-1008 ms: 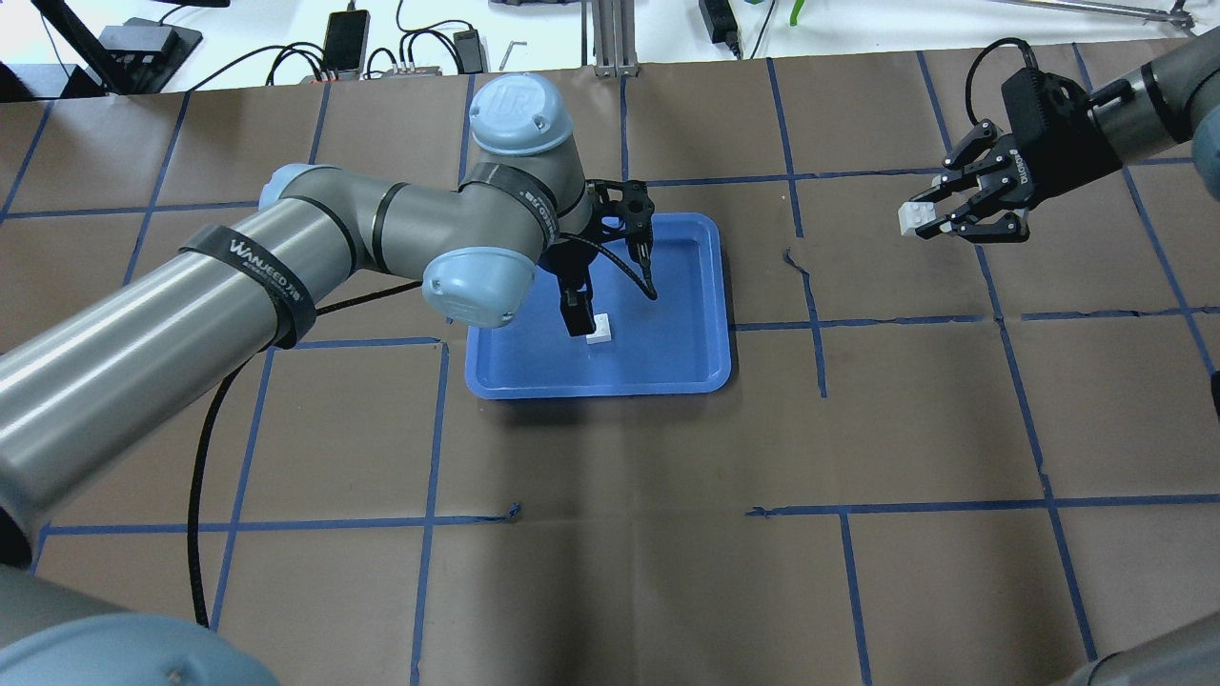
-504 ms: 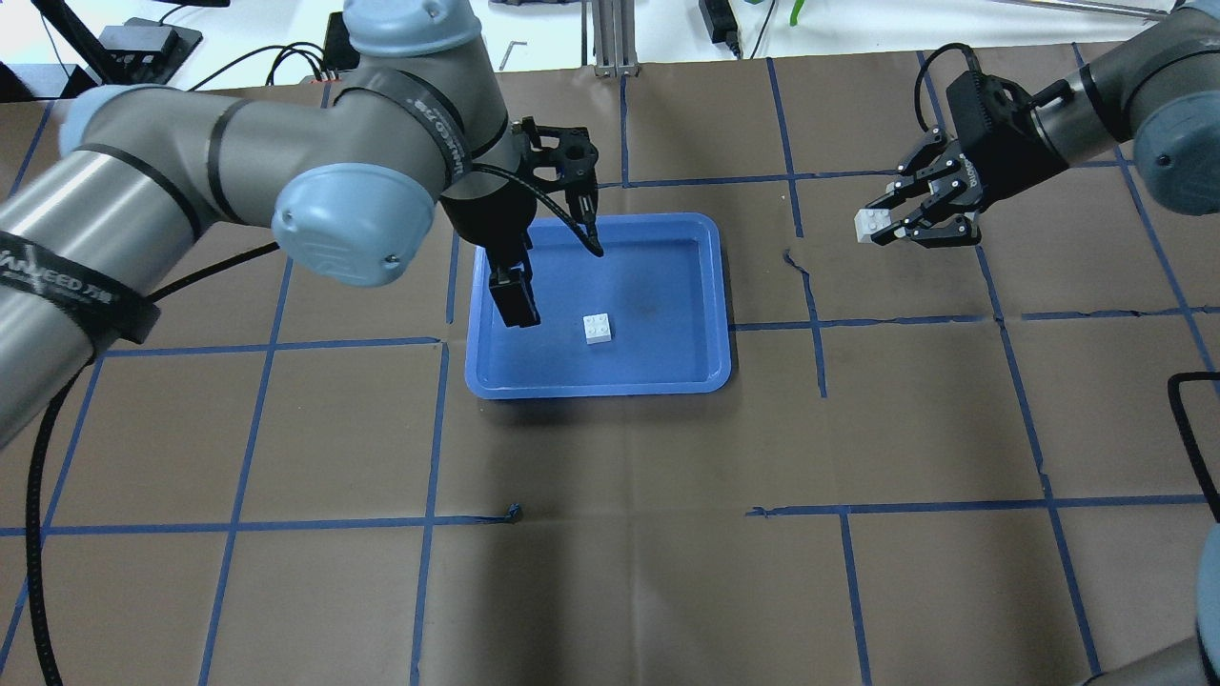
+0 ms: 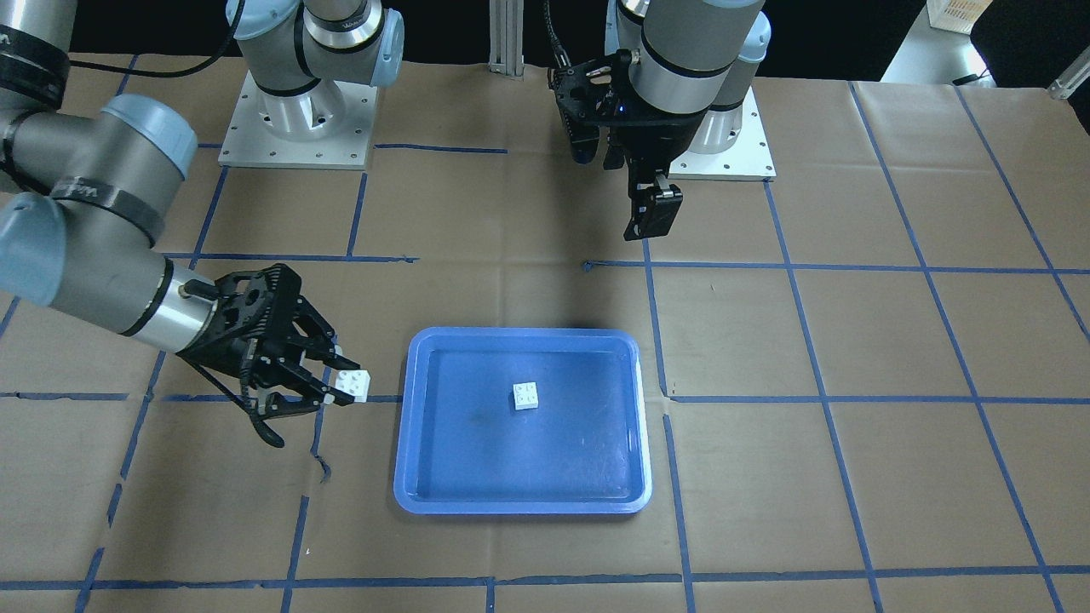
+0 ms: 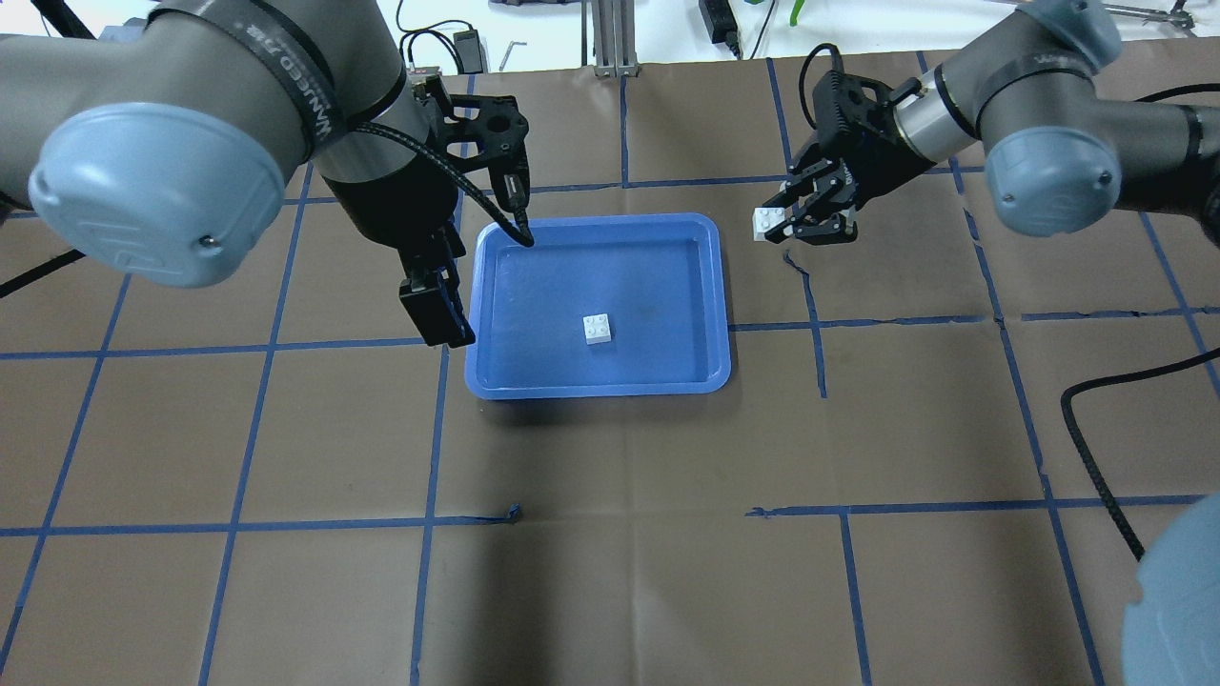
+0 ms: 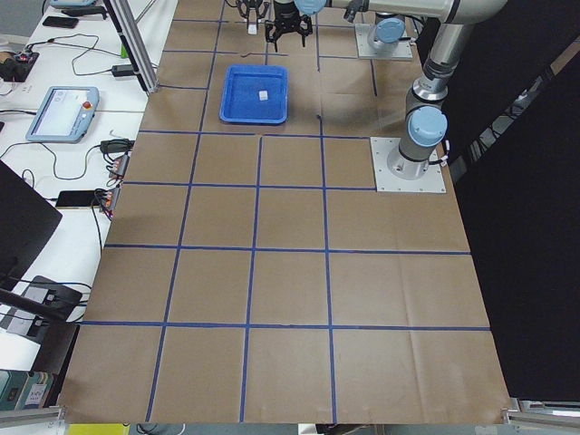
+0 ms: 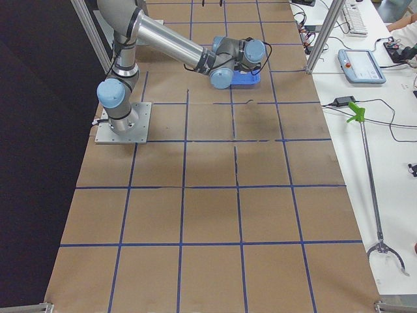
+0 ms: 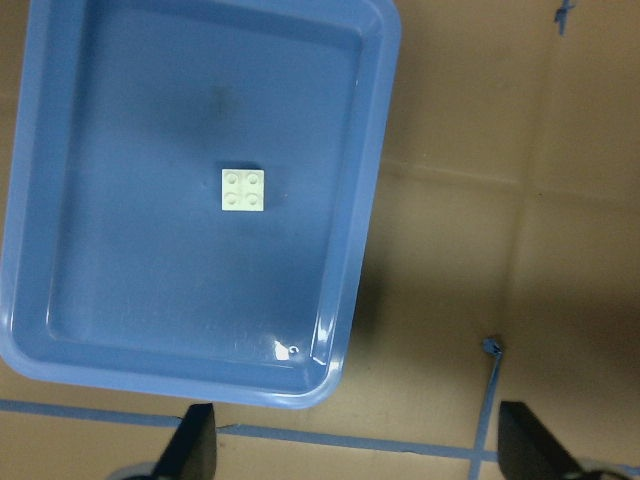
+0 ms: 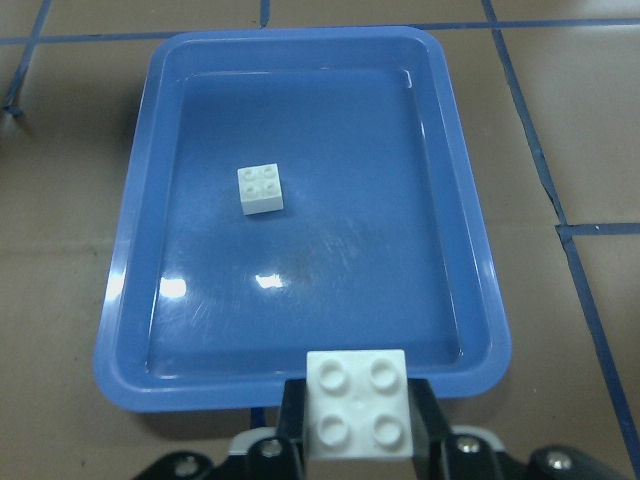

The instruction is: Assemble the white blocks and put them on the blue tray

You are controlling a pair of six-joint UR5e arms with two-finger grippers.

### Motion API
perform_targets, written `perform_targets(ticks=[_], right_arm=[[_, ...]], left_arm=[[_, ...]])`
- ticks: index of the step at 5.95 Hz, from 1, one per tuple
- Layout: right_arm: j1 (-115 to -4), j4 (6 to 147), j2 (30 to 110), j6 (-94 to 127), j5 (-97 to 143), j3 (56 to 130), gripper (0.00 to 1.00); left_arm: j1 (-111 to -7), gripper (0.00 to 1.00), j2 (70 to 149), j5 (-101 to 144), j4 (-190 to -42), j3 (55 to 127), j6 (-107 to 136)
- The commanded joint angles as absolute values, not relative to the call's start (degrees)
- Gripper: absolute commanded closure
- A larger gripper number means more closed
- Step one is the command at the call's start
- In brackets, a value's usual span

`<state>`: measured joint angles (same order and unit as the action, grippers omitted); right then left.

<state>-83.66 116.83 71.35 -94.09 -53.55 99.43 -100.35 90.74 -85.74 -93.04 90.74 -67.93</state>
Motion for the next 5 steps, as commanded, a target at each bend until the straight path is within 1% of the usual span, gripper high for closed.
perform_targets(ticks=[1, 2, 3, 4, 5], right_arm=[[-91.11, 132.81, 66.48, -79.44, -53.79, 100.90, 0.74], [-93.75, 138.72, 62.79, -76.41, -54.49, 101.33, 0.74], [-94.21, 142.61, 60.40, -76.38, -54.49, 103.43, 0.74], [-94.22, 145.60, 60.38, -76.29, -54.49, 106.41, 0.74], [-94.48, 146.94, 60.21, -76.29, -54.32, 107.57, 0.74]], left_arm=[[-95.57, 0.01, 89.12, -85.96, -93.16, 92.01, -59.75], [-92.75, 0.01, 88.95, -86.91, -93.08, 91.41, -52.02], [-89.94, 0.01, 88.77, -87.18, -92.38, 90.97, -45.94], [-89.91, 0.01, 87.55, -87.45, -91.59, 90.71, -35.26], [-90.00, 0.01, 85.71, -87.63, -90.62, 90.70, -24.11]])
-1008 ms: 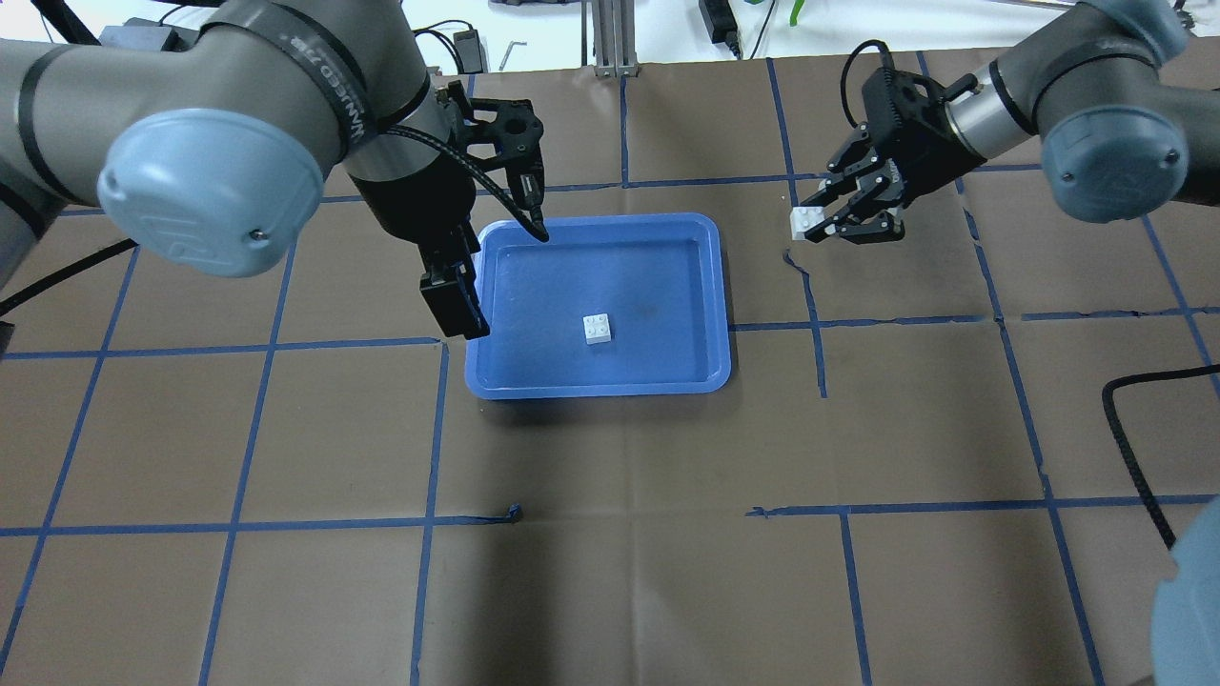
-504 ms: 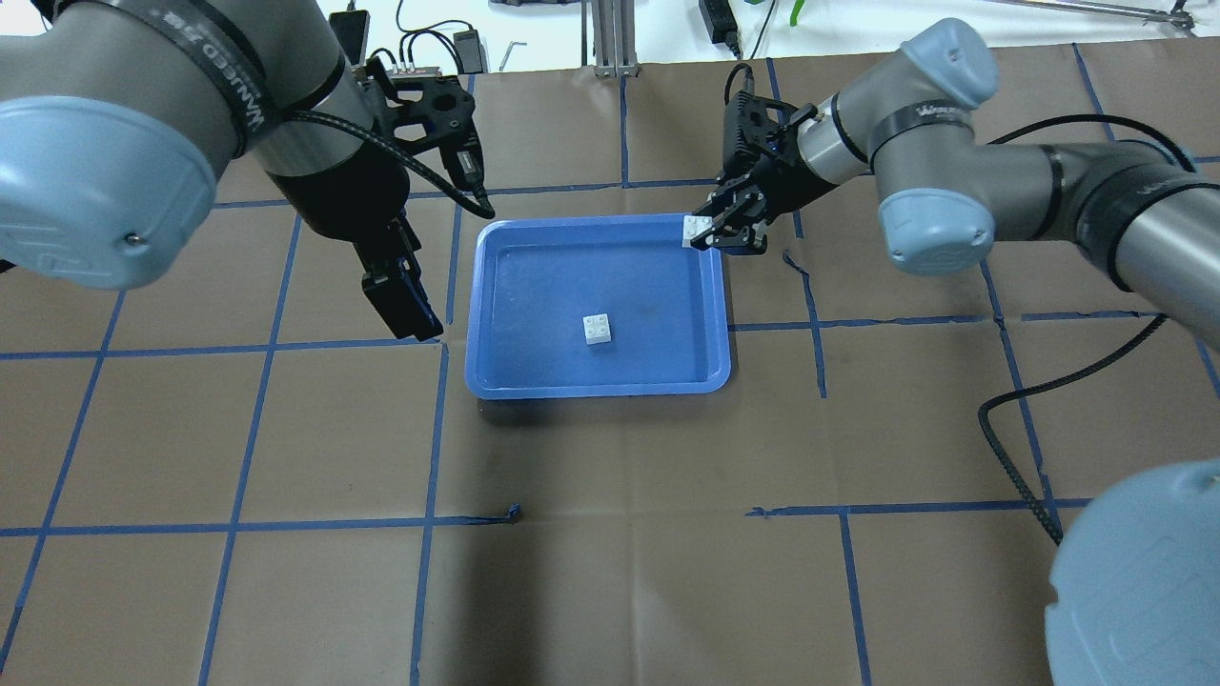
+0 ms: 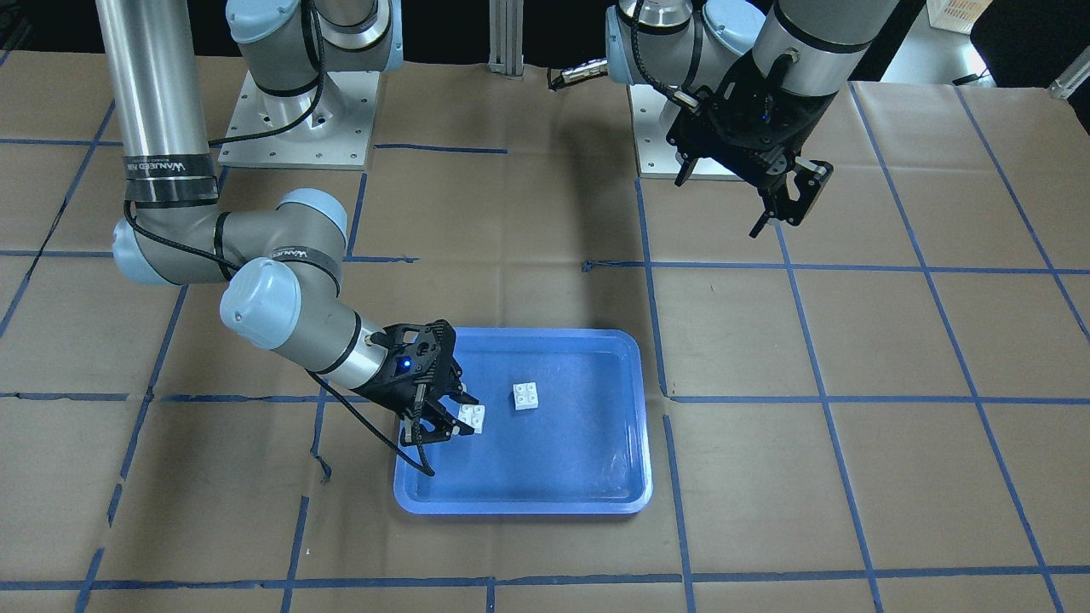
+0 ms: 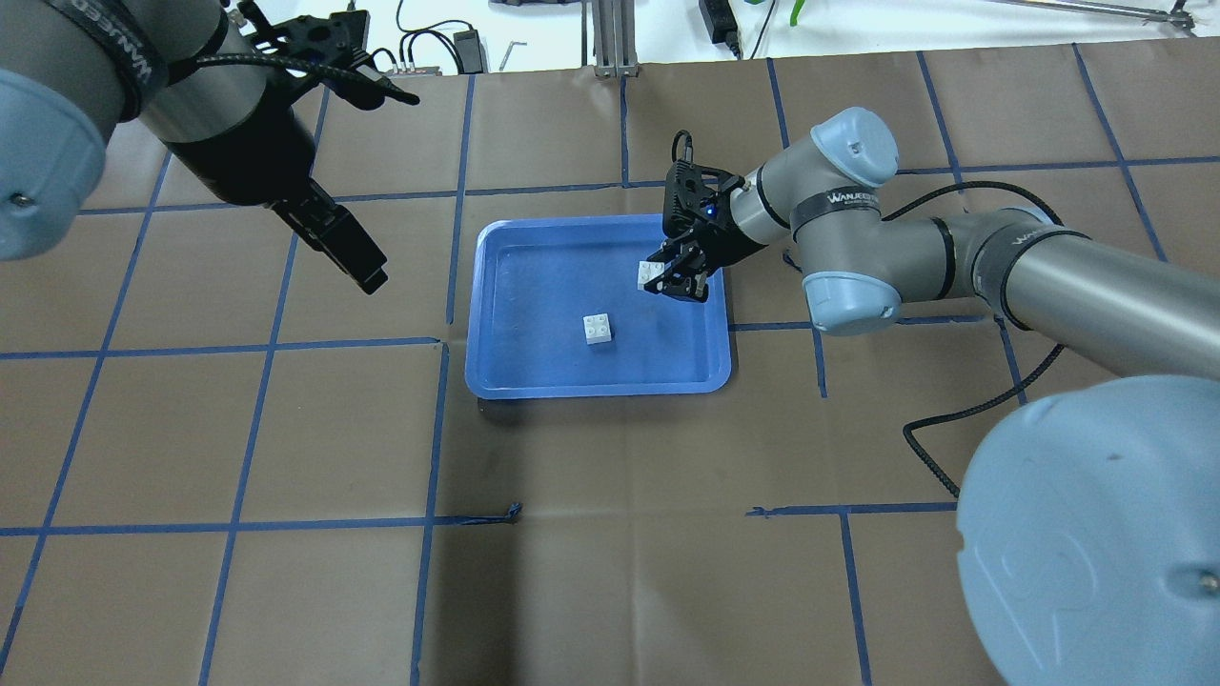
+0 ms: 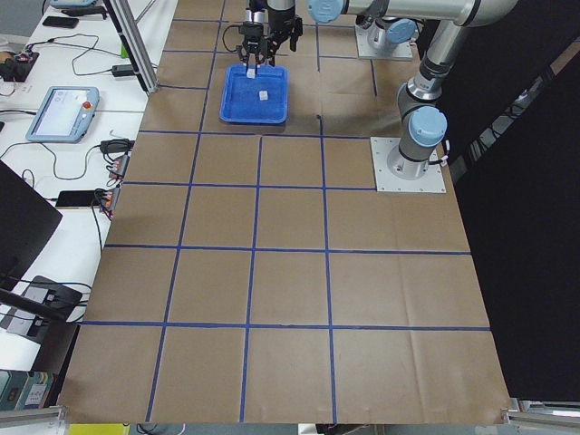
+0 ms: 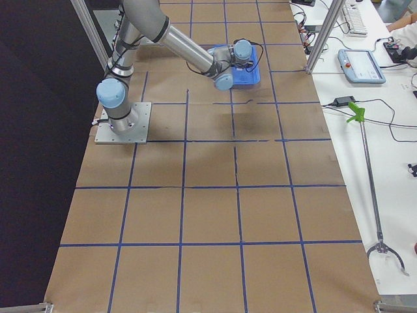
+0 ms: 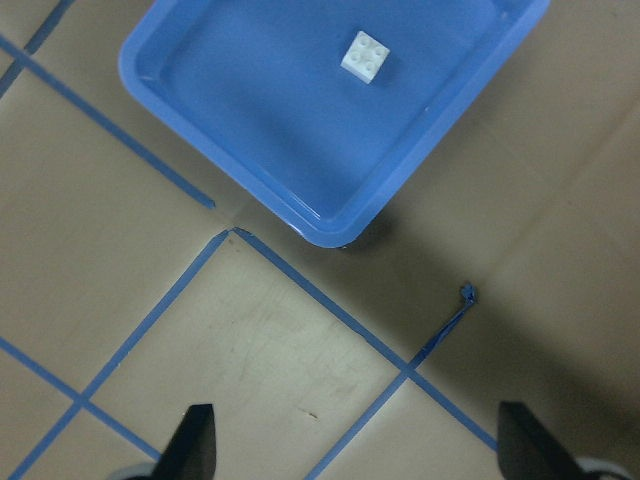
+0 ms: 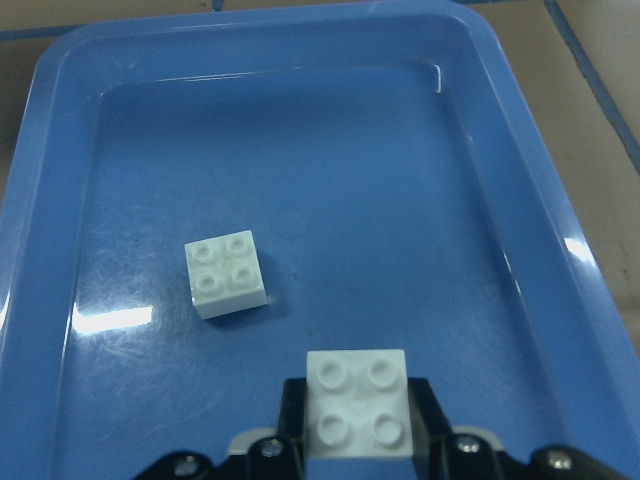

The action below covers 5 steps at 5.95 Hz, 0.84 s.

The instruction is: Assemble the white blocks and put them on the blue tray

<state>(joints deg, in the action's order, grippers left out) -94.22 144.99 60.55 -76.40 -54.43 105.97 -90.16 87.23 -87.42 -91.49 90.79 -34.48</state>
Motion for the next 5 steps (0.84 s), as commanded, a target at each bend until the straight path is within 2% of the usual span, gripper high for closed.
perform_targets(ticks=[1, 3, 5], right_arm=[[-95.61, 147.21, 59.86, -76.29, -54.58, 107.67, 0.74], [-97.20, 147.83, 59.06, -76.20, -55.89, 108.01, 0.74], [-98.17, 148.01, 59.06, -76.20, -55.99, 109.07, 0.74]], left_arm=[[-90.00, 0.01, 84.74, -91.89, -88.44, 91.14, -10.51], [-90.44, 0.01, 84.03, -93.78, -87.09, 91.50, 0.59], [-90.44, 0.01, 83.58, -92.99, -87.62, 92.37, 0.35]])
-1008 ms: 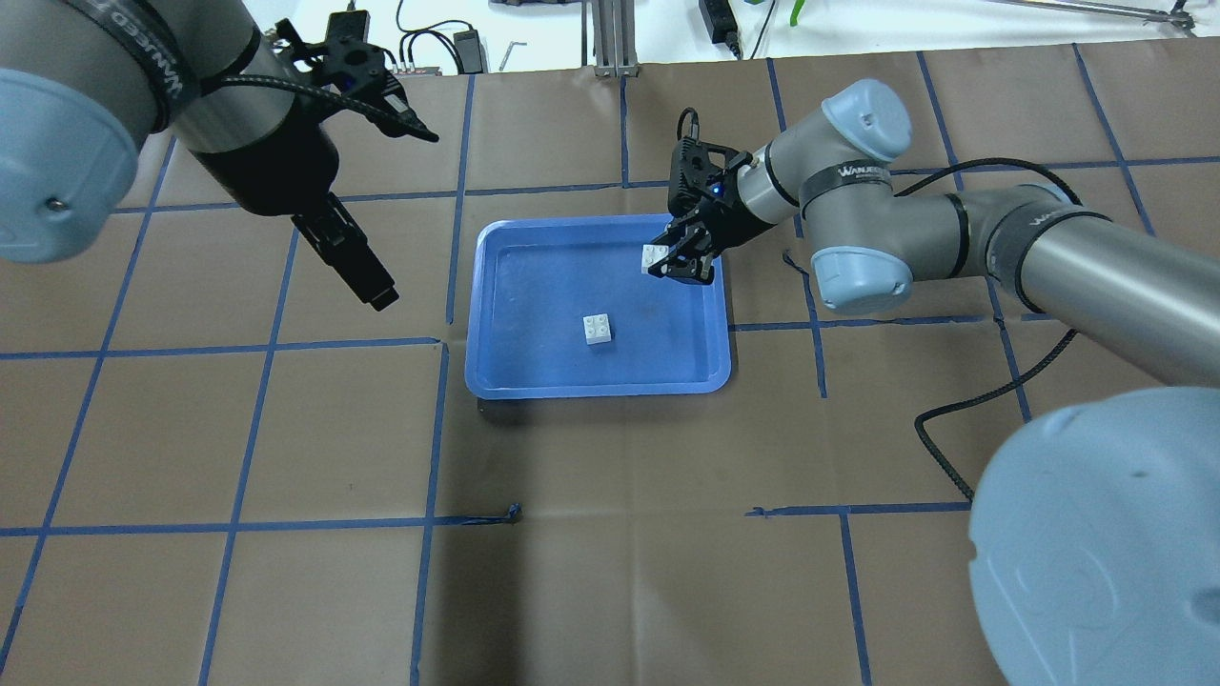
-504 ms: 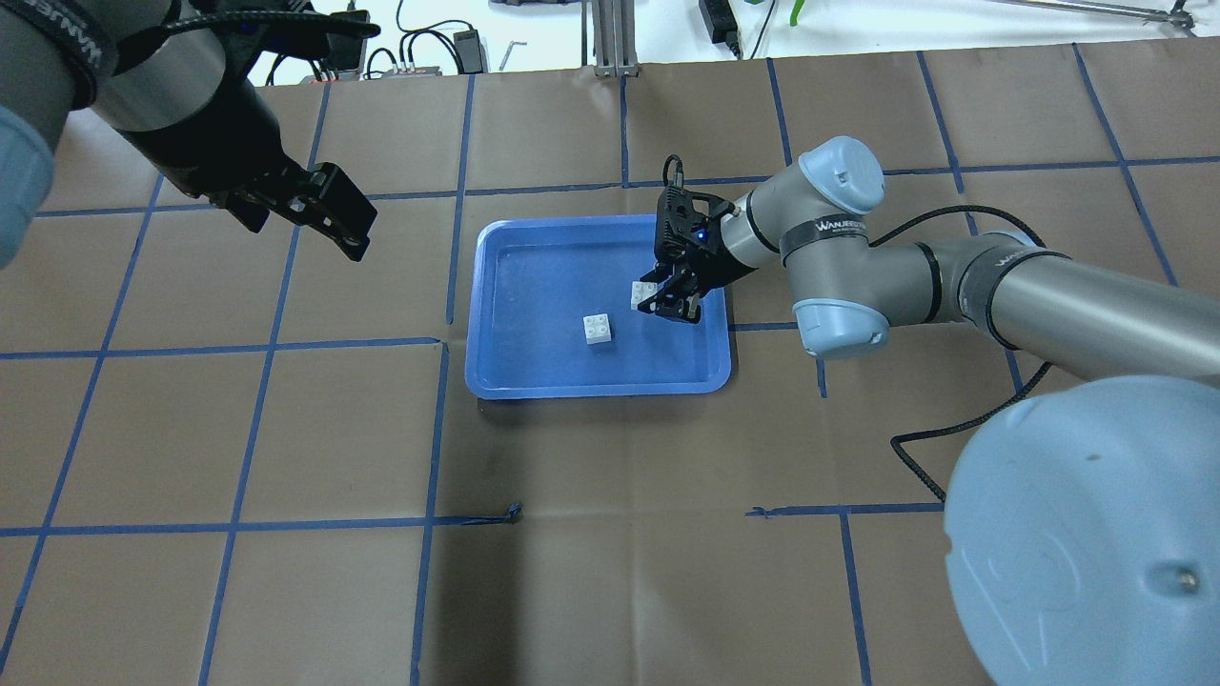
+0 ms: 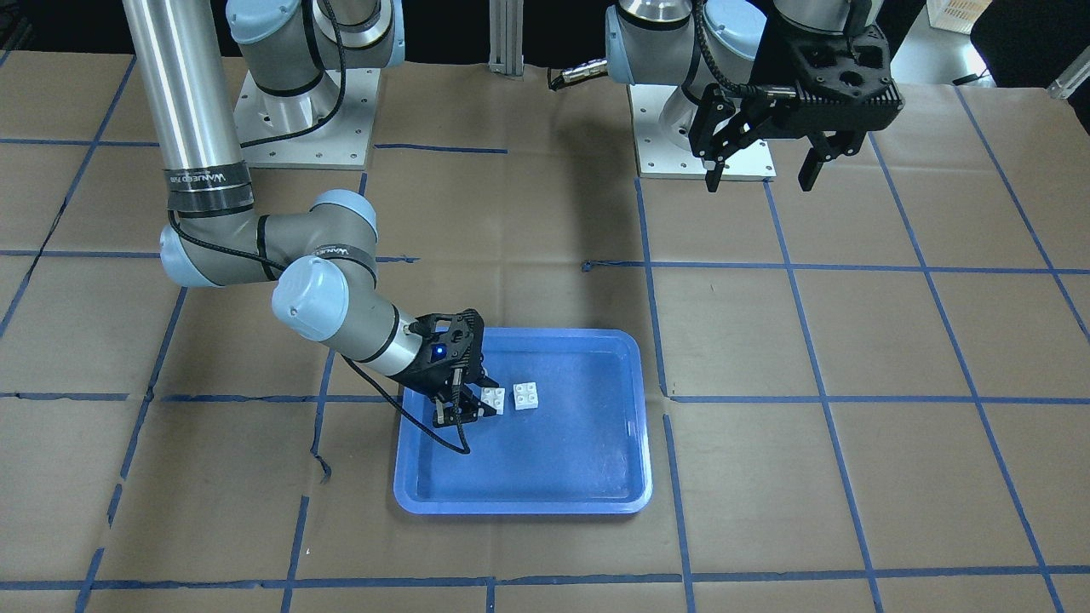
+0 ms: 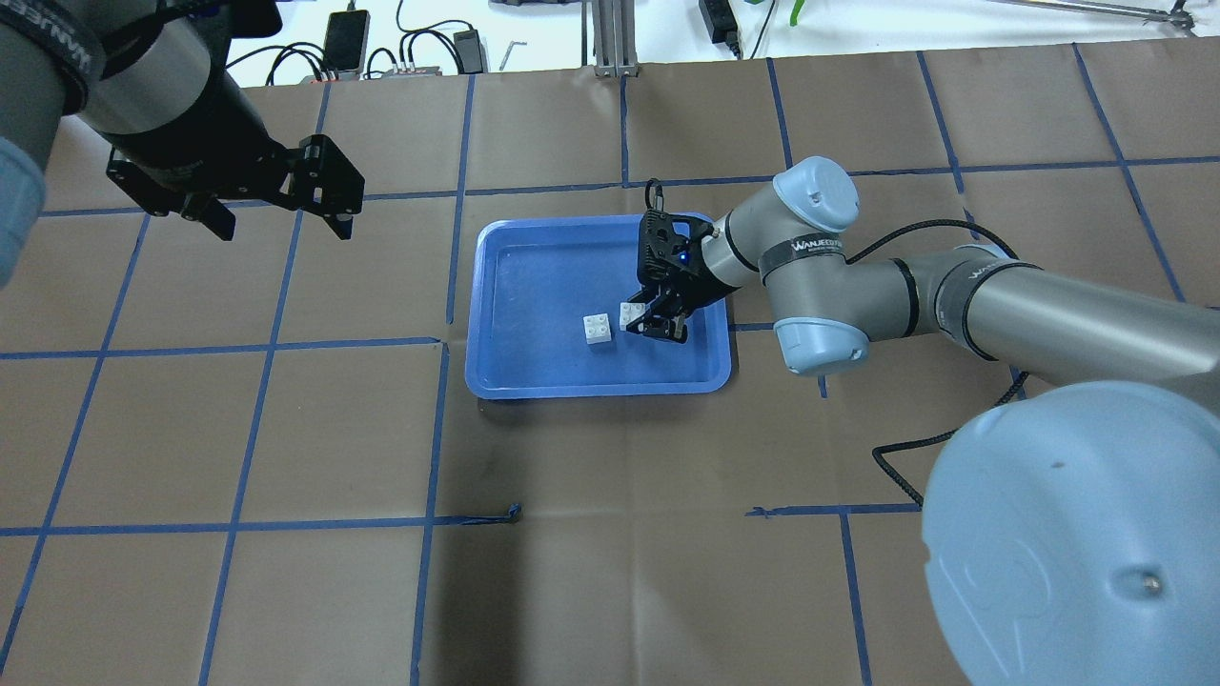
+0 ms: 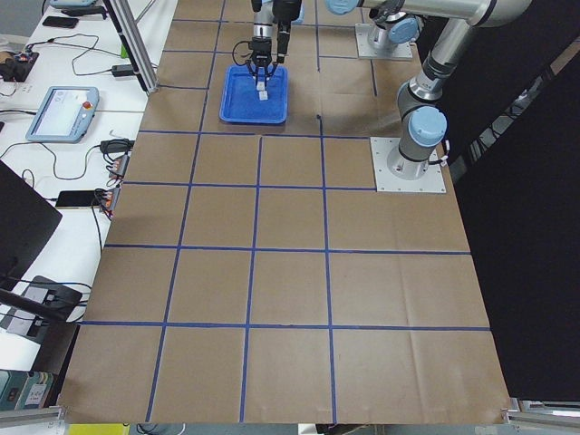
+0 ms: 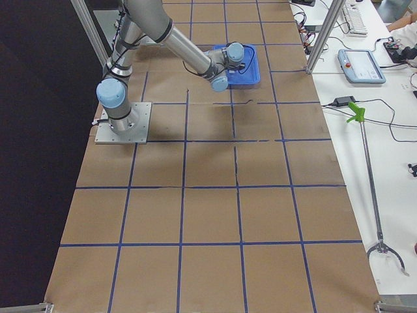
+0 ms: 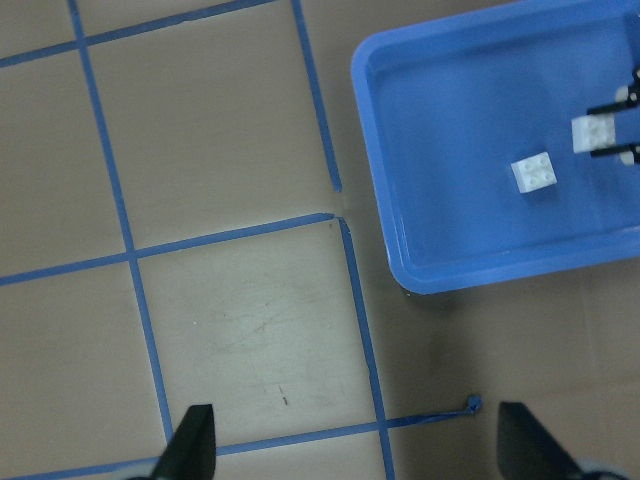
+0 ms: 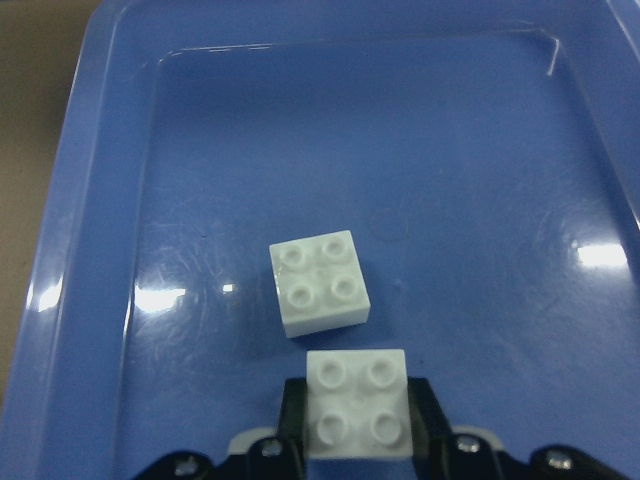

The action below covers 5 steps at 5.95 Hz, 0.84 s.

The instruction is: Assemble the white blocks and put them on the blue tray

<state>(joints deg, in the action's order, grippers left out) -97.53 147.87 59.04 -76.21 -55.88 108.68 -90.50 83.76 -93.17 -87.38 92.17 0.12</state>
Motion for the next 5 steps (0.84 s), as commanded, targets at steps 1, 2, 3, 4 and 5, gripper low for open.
perform_targets(ticks=[1, 2, 3, 4, 5], right_arm=[[-98.43, 148.96, 58.89, -76.20, -56.68, 109.07, 0.74], [-98.44, 149.32, 58.89, -75.85, -56.69, 109.16, 0.74], [-98.44, 149.67, 58.89, -75.76, -56.60, 109.07, 0.74], [-98.44, 149.68, 58.89, -75.76, -56.51, 108.99, 0.74], [-98.44, 149.59, 58.80, -75.76, -56.17, 108.98, 0.74]], left_arm=[[-90.44, 0.01, 83.76, -92.90, -87.80, 92.37, -0.52], [-90.35, 0.01, 83.67, -92.90, -88.32, 92.20, -0.53], [-90.53, 0.01, 83.67, -93.07, -88.77, 92.02, -0.53], [-90.44, 0.01, 83.67, -93.25, -88.77, 91.76, -0.53], [-90.44, 0.01, 83.67, -93.43, -88.77, 91.67, -0.53]])
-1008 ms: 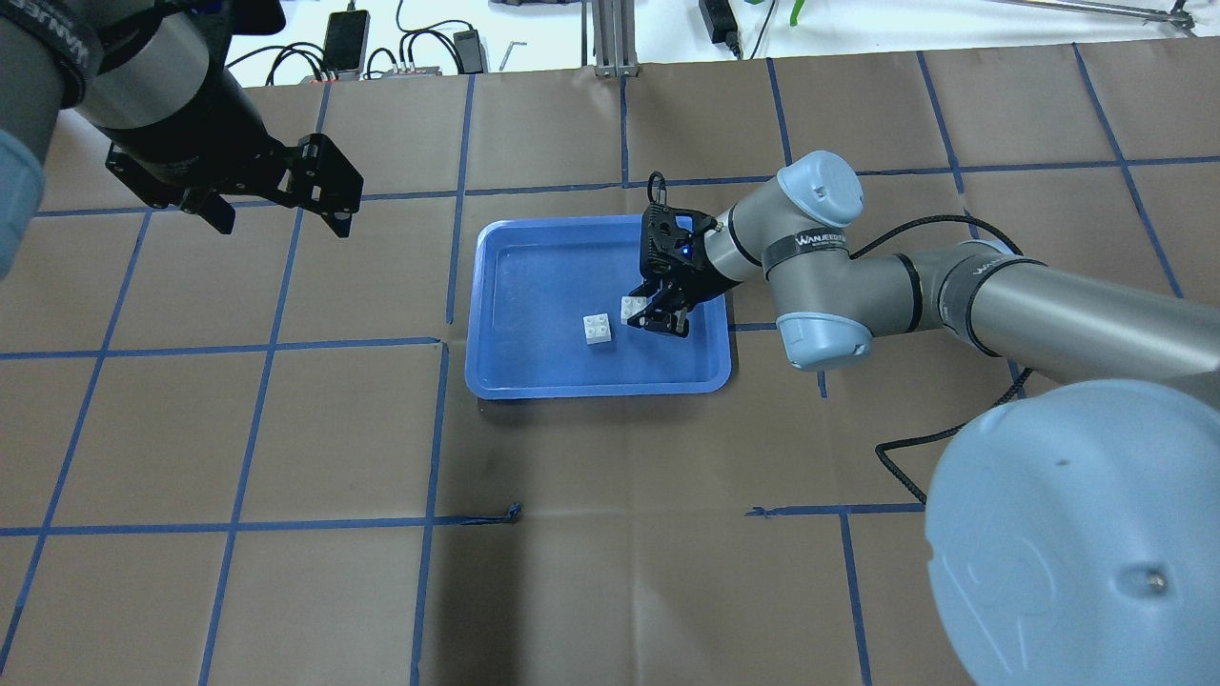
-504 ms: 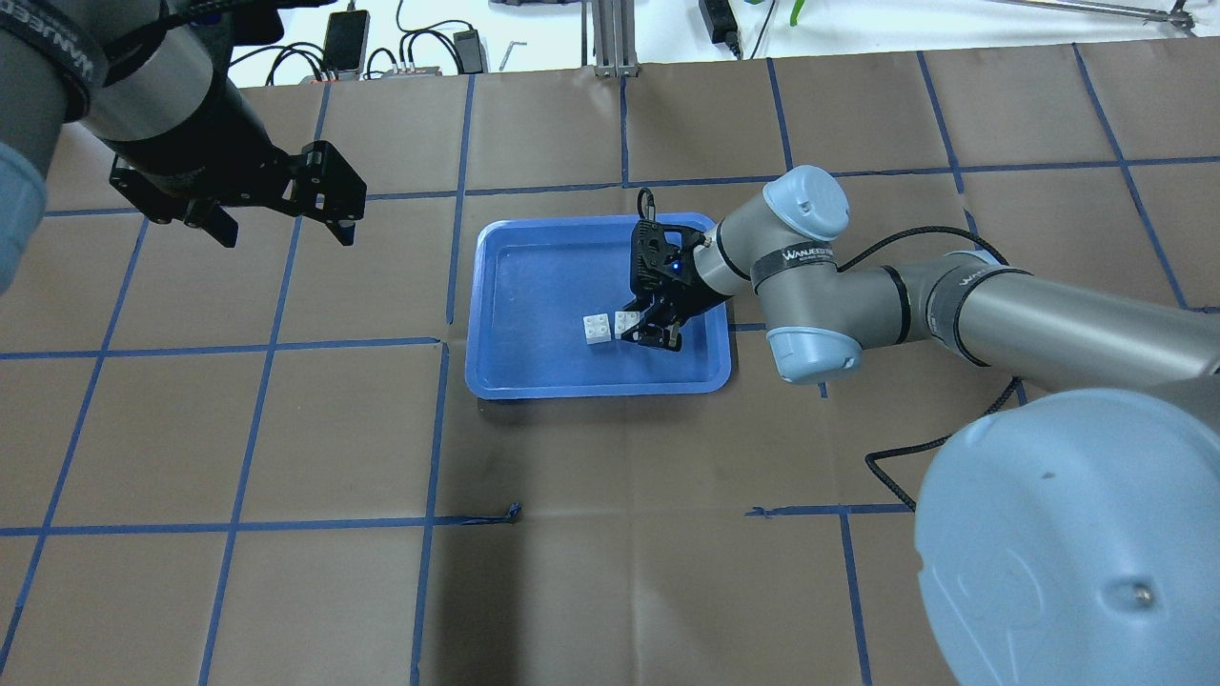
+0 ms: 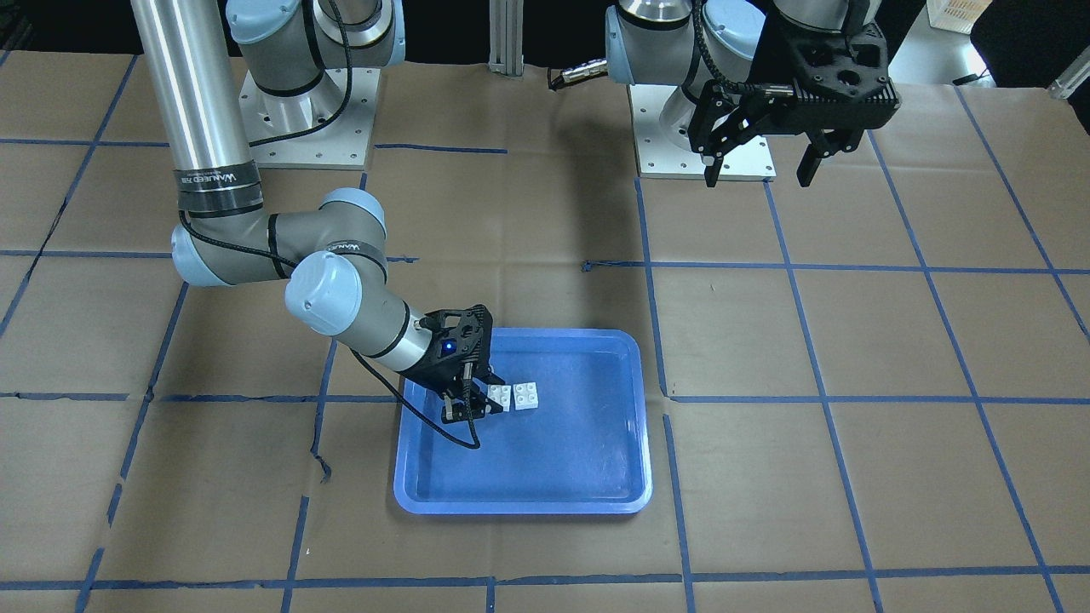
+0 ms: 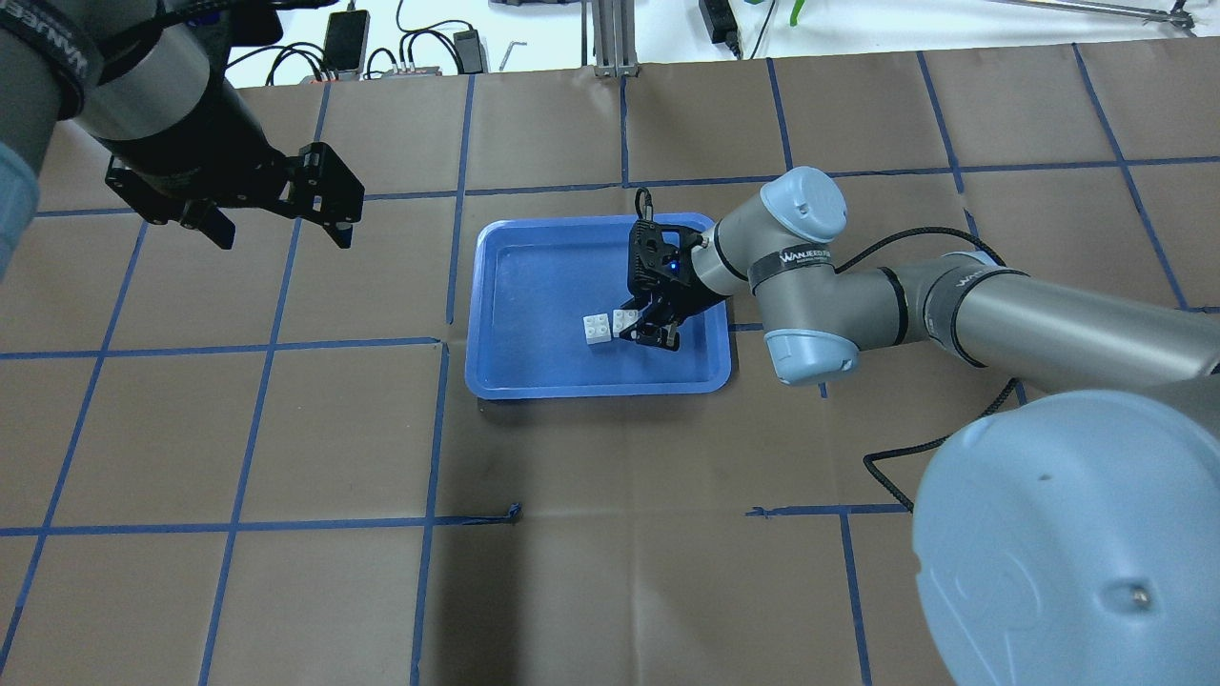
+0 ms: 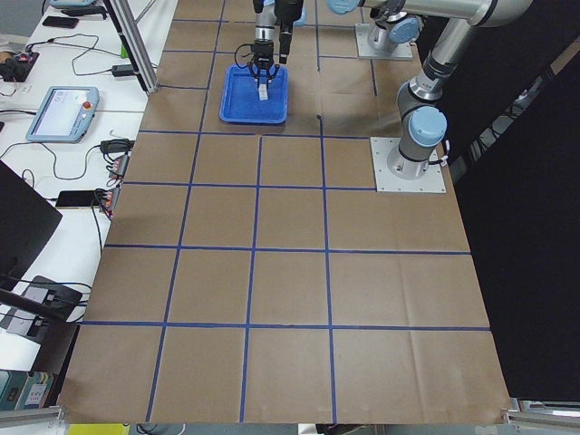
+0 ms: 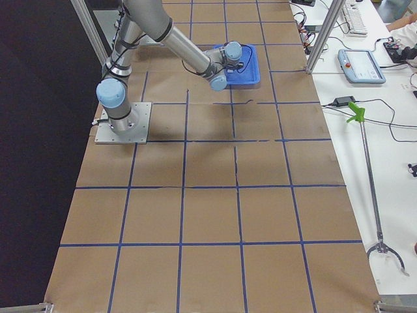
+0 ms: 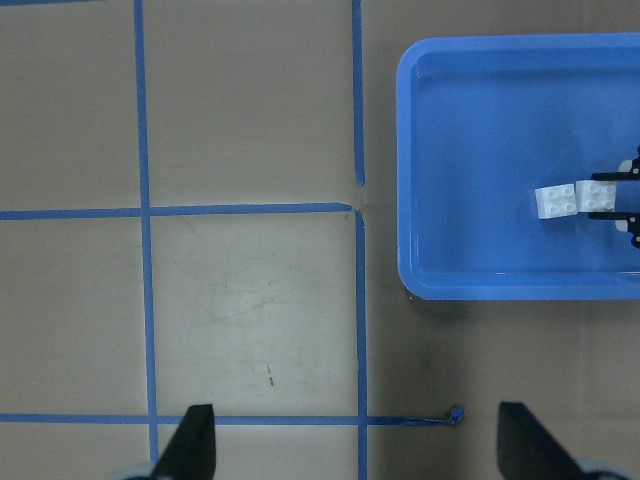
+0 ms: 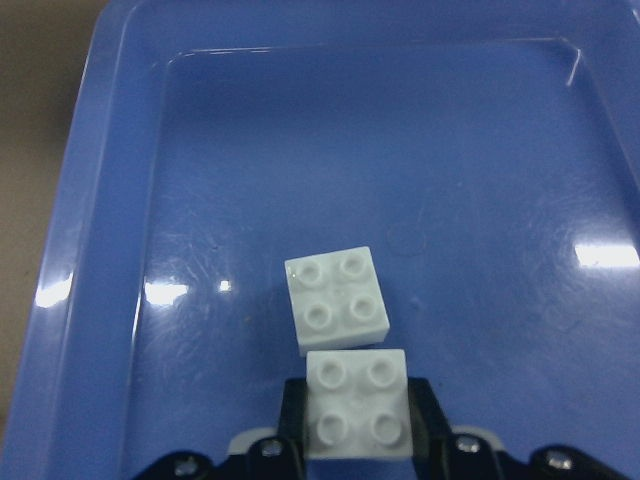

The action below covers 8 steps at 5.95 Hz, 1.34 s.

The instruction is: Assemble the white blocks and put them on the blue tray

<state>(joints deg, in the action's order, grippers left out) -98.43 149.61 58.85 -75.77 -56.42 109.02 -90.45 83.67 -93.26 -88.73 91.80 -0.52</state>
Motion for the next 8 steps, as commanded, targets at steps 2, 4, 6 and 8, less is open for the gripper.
perform_targets(ticks=[2, 4, 6, 8], right_arm=[[-98.44, 149.59, 58.80, -75.76, -55.90, 109.07, 0.74], [-98.52, 149.68, 58.54, -75.76, -55.81, 108.98, 0.74], [-98.53, 150.82, 58.27, -75.67, -55.72, 108.98, 0.74], [-98.61, 150.82, 58.27, -75.76, -55.72, 108.98, 0.74]], left_arm=[[-90.44, 0.01, 83.67, -93.34, -88.77, 91.85, -0.53], [-90.35, 0.01, 83.50, -93.51, -88.77, 91.76, -0.53], [-90.35, 0.01, 83.41, -93.25, -88.77, 91.84, -0.53], [-90.26, 0.01, 83.06, -93.34, -88.86, 91.84, -0.53]])
